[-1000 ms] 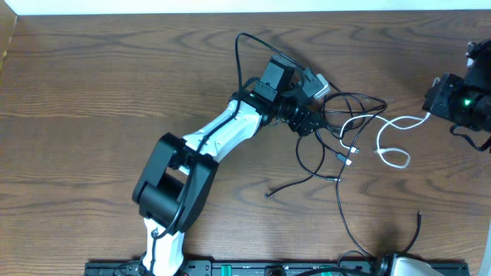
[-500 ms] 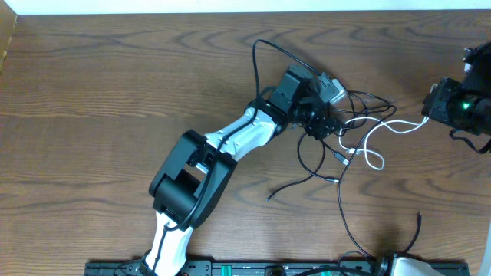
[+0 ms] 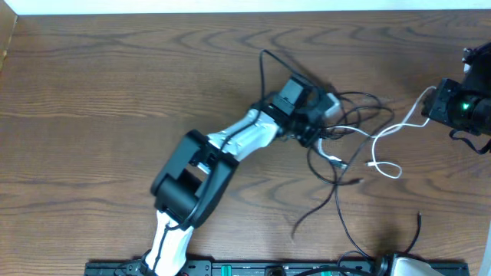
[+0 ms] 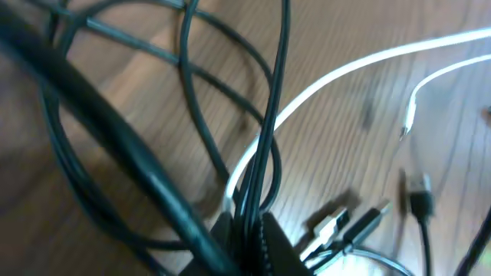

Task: Untangle cables
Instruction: 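Pull the black cables leftward with the left gripper, separating from white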

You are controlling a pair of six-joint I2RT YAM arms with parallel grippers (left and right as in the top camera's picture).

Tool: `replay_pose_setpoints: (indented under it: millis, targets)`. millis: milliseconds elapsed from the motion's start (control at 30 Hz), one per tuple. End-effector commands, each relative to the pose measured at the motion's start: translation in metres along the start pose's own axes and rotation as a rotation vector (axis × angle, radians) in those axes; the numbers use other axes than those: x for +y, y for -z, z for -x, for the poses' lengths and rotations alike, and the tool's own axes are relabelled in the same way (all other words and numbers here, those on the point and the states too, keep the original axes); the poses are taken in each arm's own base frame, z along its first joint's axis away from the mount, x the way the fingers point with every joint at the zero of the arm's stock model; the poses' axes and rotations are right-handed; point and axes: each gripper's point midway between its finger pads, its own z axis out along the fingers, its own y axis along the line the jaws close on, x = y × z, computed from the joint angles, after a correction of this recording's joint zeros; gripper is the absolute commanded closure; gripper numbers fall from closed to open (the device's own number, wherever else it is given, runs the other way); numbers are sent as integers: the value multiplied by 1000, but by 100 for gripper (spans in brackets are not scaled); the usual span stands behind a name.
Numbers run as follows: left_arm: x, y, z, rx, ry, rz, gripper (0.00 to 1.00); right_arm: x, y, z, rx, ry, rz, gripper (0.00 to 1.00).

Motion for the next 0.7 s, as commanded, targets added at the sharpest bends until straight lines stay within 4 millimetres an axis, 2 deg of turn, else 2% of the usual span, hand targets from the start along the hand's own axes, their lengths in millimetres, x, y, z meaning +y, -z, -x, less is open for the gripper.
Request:
replay_pose_setpoints:
  millis: [0, 100, 167, 233, 367, 500, 667]
  targets:
    - [28, 87, 32, -86, 64, 111, 93, 3, 7, 4, -32, 27, 7, 99]
    - [43, 157, 38, -135, 129, 184, 92, 4, 7, 6, -41, 30, 7, 99]
    - [52, 213, 37, -182, 181, 249, 93, 3, 7, 7, -44, 30, 6, 99]
    - [60, 266, 30, -229, 235, 319, 93, 2, 7, 9, -50, 30, -1, 99]
    - [68, 349, 6, -308, 341, 449, 93, -1, 7, 10, -57, 30, -20, 99]
    - [68, 411, -24, -370, 443, 567, 93, -1, 7, 11, -61, 32, -22, 99]
    - [64, 456, -53, -419, 535, 669, 93, -20, 9, 15, -85, 28, -133, 99]
